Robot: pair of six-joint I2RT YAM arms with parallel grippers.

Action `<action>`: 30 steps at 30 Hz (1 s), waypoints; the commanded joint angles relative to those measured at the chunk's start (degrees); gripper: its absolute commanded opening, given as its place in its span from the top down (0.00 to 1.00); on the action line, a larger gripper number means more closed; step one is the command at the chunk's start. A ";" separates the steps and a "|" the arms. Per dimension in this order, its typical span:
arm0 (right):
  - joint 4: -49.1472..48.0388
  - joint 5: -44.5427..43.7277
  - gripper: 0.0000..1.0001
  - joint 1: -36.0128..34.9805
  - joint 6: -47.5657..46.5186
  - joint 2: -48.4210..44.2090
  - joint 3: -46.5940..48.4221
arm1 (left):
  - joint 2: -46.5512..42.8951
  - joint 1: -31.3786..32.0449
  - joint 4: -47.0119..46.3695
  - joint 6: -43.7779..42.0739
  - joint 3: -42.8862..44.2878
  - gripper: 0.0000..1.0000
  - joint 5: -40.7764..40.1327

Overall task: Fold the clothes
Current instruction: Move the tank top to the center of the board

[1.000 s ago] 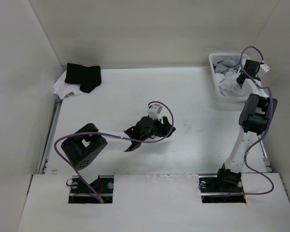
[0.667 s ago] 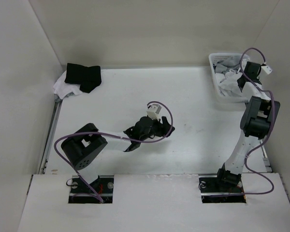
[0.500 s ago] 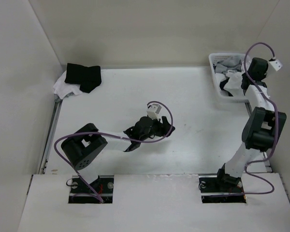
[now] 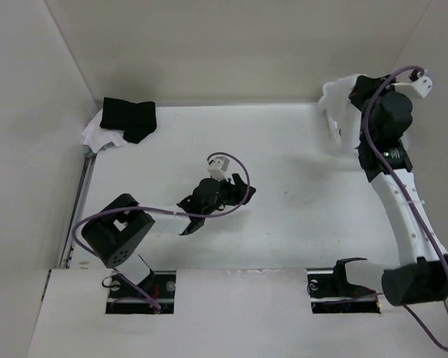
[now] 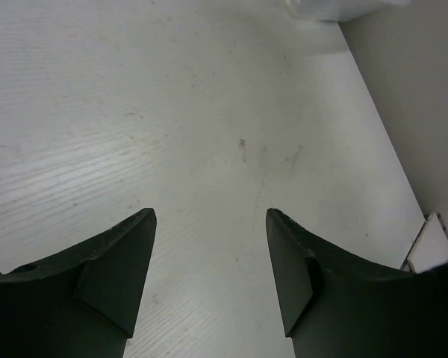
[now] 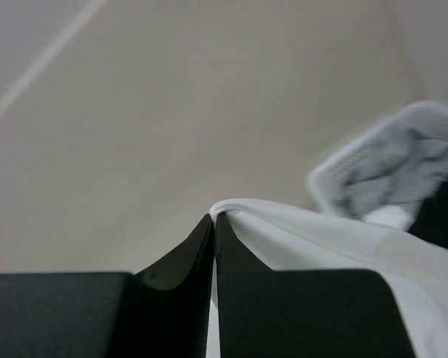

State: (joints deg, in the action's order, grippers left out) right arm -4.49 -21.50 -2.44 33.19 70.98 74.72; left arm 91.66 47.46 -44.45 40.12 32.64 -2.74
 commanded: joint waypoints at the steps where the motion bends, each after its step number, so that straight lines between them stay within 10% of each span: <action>1: -0.96 6.11 0.93 -9.63 -1.11 -6.72 0.87 | -7.45 -5.75 -5.30 5.05 -4.16 0.41 -3.23; 11: -3.58 1.37 0.86 -40.11 11.09 -10.62 -27.66 | -27.39 -21.55 1.53 10.32 -11.02 0.40 -5.68; 16: 0.08 5.76 0.45 -52.87 10.24 -4.35 -34.54 | -32.07 -28.87 13.13 13.15 -11.99 0.39 -5.78; 20: 1.06 4.10 0.38 -47.18 8.91 -6.03 -38.07 | -25.32 -27.21 18.95 9.37 -8.57 0.39 -5.52; 25: -0.25 6.02 0.70 -30.86 5.76 7.72 -33.52 | -10.75 -20.02 19.14 4.63 0.90 0.39 -4.10; 30: 0.45 7.26 0.60 -26.26 5.92 15.51 -28.40 | -5.17 -18.16 22.45 2.77 7.35 0.41 -5.42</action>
State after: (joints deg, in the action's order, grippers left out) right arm -2.83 -15.59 -30.04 39.81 85.60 42.85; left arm 86.70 28.77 -23.22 45.71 35.62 -7.33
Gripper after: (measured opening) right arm 0.363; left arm 0.595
